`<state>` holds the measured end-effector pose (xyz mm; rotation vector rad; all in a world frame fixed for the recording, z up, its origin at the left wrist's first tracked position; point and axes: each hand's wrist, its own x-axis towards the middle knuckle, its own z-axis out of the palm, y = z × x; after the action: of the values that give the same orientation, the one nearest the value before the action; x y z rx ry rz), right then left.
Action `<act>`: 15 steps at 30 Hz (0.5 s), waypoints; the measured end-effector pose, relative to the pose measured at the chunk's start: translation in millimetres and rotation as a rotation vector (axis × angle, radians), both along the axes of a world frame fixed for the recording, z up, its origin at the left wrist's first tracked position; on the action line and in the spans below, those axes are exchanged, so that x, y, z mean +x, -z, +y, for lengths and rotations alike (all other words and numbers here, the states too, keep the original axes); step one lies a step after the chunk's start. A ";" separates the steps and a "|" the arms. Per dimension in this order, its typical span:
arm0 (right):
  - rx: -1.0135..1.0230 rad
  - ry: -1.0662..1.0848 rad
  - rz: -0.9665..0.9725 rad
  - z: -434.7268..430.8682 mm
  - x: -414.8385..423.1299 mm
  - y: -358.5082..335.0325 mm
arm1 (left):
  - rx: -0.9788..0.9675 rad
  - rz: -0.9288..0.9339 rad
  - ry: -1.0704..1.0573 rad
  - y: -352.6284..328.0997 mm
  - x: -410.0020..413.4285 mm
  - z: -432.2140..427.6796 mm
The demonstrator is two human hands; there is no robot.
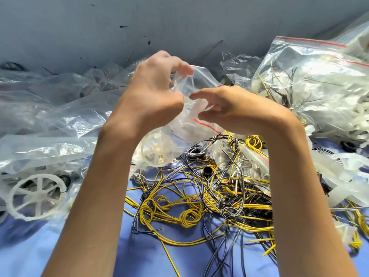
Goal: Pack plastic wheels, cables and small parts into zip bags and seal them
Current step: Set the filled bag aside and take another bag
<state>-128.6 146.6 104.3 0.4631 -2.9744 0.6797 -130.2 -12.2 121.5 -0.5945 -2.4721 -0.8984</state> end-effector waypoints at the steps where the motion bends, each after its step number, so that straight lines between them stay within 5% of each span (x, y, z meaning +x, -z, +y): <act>1: 0.018 0.012 0.005 0.5 -1.2 0.8 | 0.017 0.006 0.002 -0.3 0.2 -0.1; 8: -0.284 -0.042 0.058 2.2 -0.6 -0.6 | 0.031 0.044 0.000 0.1 -2.1 2.1; 15: -0.054 -0.032 0.081 0.0 4.9 -4.9 | 0.094 0.047 -0.046 2.1 -6.6 -1.0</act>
<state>-123.6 146.6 109.3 0.5222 -2.8712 0.7241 -136.8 -13.2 119.4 -0.5186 -2.3776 -0.9652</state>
